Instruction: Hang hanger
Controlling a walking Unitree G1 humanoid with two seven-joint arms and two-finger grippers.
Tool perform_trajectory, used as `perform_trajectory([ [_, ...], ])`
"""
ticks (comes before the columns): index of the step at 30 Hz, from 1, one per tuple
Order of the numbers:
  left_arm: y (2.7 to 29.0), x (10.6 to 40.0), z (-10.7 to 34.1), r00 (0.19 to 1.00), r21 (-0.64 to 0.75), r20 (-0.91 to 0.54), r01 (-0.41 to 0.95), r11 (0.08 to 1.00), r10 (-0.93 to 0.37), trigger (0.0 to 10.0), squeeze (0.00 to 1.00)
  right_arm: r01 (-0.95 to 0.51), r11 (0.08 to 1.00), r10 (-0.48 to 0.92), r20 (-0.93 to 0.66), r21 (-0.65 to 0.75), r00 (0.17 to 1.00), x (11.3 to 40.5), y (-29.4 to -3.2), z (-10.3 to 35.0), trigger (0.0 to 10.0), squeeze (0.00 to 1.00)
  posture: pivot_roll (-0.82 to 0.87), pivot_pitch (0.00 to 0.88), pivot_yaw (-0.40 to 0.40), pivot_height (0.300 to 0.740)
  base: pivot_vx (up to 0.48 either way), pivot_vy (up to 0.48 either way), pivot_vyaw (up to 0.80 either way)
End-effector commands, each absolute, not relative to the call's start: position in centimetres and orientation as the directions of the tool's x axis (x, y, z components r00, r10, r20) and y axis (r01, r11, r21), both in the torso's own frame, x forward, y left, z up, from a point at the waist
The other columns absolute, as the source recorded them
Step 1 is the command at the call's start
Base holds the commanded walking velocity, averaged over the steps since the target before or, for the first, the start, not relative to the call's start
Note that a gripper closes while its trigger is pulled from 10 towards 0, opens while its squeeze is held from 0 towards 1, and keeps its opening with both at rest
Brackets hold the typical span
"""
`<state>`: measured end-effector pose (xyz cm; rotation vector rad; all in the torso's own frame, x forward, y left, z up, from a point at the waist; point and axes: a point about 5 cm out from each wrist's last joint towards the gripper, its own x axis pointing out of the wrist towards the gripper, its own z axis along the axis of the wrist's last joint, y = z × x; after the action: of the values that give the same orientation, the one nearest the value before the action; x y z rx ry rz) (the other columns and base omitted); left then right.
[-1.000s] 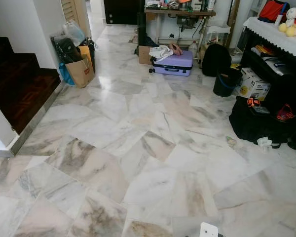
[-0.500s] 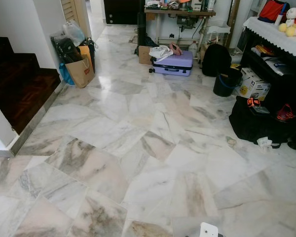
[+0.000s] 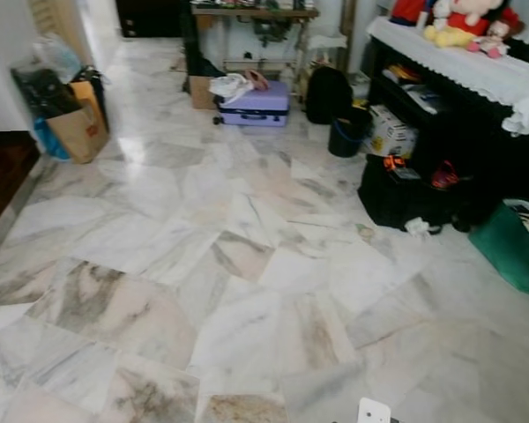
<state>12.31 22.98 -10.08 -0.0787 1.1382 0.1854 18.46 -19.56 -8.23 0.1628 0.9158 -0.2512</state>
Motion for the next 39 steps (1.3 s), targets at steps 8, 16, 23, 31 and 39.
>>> perform_trajectory([
  [8, 21.6, 18.6, -7.8, 0.584, -0.012, -0.811, -0.07, 0.997, 0.031, 10.0, 0.0, 0.159, 0.964, 0.075, -0.791, 0.213, 0.607, 18.8, -16.8, -8.3, 10.0, 0.0, 0.17, 0.0, 0.002, 0.74, 0.0, -0.04, -0.77],
  [16, 21.4, 18.6, -7.8, 0.583, -0.02, -0.812, -0.088, 0.996, 0.035, 10.0, 0.0, 0.169, 0.965, 0.063, -0.802, 0.2, 0.594, 18.1, -17.7, -8.5, 10.0, 0.0, 0.17, 0.0, -0.005, 0.74, 0.0, -0.128, -0.77],
  [23, 21.4, 18.3, -8.0, 0.579, -0.025, -0.815, -0.095, 0.995, 0.035, 10.0, 0.0, 0.179, 0.967, 0.048, -0.817, 0.183, 0.575, 17.4, -18.8, -8.8, 10.0, 0.0, 0.17, 0.0, -0.007, 0.74, 0.0, 0.0, -0.77],
  [31, 21.4, 18.2, -8.0, 0.578, -0.027, -0.815, -0.096, 0.995, 0.034, 10.0, 0.0, 0.187, 0.967, 0.04, -0.824, 0.175, 0.566, 17.1, -19.4, -8.8, 10.0, 0.0, 0.17, 0.0, -0.006, 0.74, 0.0, 0.0, -0.77],
  [39, 21.5, 18.3, -7.9, 0.579, -0.024, -0.815, -0.086, 0.996, 0.03, 10.0, 0.0, 0.191, 0.966, 0.038, -0.828, 0.173, 0.56, 16.8, -19.4, -9.0, 10.0, 0.0, 0.17, 0.0, -0.004, 0.74, 0.0, 0.0, -0.77],
])
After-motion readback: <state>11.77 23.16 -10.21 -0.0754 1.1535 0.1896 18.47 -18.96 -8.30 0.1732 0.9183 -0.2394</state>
